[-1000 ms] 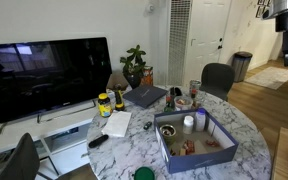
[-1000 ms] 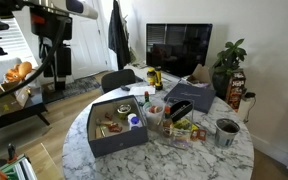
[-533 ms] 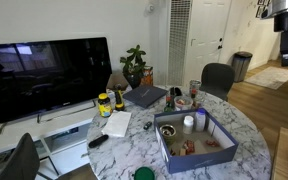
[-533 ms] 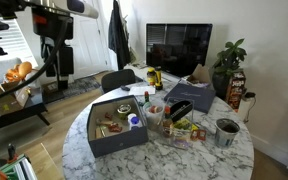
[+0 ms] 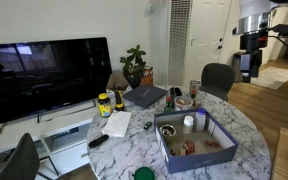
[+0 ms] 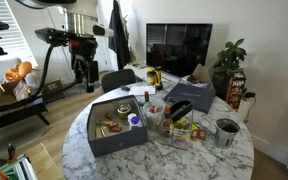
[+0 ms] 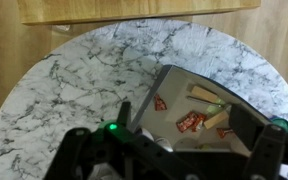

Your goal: Pick up the white bottle on the right and put it in the clear container

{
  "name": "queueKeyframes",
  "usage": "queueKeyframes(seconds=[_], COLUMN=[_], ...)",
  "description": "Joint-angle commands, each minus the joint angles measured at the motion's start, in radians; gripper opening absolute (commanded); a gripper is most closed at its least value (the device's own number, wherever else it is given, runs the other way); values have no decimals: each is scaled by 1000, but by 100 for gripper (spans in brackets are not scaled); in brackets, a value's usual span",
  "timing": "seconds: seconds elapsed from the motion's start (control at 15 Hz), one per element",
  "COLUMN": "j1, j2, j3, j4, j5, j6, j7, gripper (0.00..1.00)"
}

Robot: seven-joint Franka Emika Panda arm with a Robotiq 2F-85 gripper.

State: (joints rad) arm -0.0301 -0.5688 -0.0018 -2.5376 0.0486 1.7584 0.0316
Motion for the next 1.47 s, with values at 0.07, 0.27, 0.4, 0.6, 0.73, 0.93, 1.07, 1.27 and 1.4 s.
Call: queueKeyframes(seconds=[0.07, 0.27, 0.4, 0.6, 0.73, 0.93, 1.07, 1.27, 1.4], j1=[5, 4, 4, 4, 4, 14, 24, 27, 6], j2=[34, 23, 17, 16, 16, 42, 109, 223, 312], j3=[1, -2, -2, -2, -2, -6, 11, 27, 44], j4=[7, 13, 13, 13, 13, 21, 38, 42, 42], j5=[-2, -2, -2, -2, -2, 38, 98, 153, 113], j6=[4, 4, 3, 3, 3, 30, 90, 283, 434], j7=[3, 2, 2, 2, 2, 10, 53, 92, 164], gripper=[100, 100, 100, 100, 100, 100, 100, 100, 100])
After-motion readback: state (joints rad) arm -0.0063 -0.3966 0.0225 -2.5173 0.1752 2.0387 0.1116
